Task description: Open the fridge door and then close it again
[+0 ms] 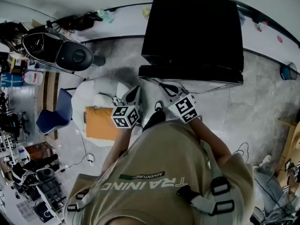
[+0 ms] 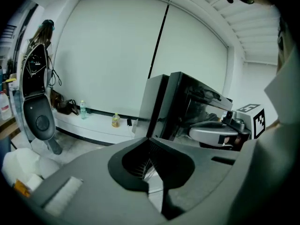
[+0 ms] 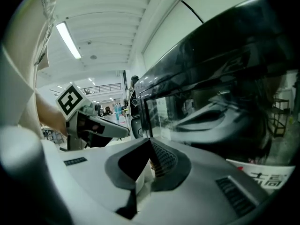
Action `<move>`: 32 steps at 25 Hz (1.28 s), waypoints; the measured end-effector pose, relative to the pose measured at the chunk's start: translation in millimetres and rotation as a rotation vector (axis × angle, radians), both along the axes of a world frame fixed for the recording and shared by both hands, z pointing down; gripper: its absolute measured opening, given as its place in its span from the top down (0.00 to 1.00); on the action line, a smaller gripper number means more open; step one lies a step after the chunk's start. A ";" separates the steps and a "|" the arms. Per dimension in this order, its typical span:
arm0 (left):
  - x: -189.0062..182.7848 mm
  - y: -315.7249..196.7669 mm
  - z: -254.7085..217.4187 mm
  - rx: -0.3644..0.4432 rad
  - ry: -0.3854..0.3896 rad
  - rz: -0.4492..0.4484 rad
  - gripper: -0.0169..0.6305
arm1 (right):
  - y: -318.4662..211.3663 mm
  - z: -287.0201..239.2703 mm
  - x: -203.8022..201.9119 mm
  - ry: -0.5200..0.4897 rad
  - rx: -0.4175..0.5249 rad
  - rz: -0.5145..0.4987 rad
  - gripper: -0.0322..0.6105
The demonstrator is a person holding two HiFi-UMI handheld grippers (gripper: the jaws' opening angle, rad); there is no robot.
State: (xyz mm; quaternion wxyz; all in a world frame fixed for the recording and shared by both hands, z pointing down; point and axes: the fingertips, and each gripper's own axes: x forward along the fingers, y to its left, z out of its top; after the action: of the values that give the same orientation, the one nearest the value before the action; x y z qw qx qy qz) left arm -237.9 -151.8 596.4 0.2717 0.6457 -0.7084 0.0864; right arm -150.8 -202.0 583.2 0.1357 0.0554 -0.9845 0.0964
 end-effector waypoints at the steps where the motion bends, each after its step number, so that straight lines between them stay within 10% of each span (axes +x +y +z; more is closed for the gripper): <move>1: -3.7 -4.9 -1.8 0.004 -0.003 0.015 0.97 | -3.8 0.3 -0.9 0.005 0.000 0.018 0.96; 32: -41.4 -63.3 -13.3 0.068 0.041 0.510 0.97 | -48.2 -2.8 0.6 0.080 -0.017 0.641 0.96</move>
State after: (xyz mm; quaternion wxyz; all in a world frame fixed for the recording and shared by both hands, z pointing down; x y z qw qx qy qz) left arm -279.3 -215.0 583.0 0.2336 0.8139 -0.5195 0.1148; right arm -150.2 -250.2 580.4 0.1375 0.3651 -0.9100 0.1404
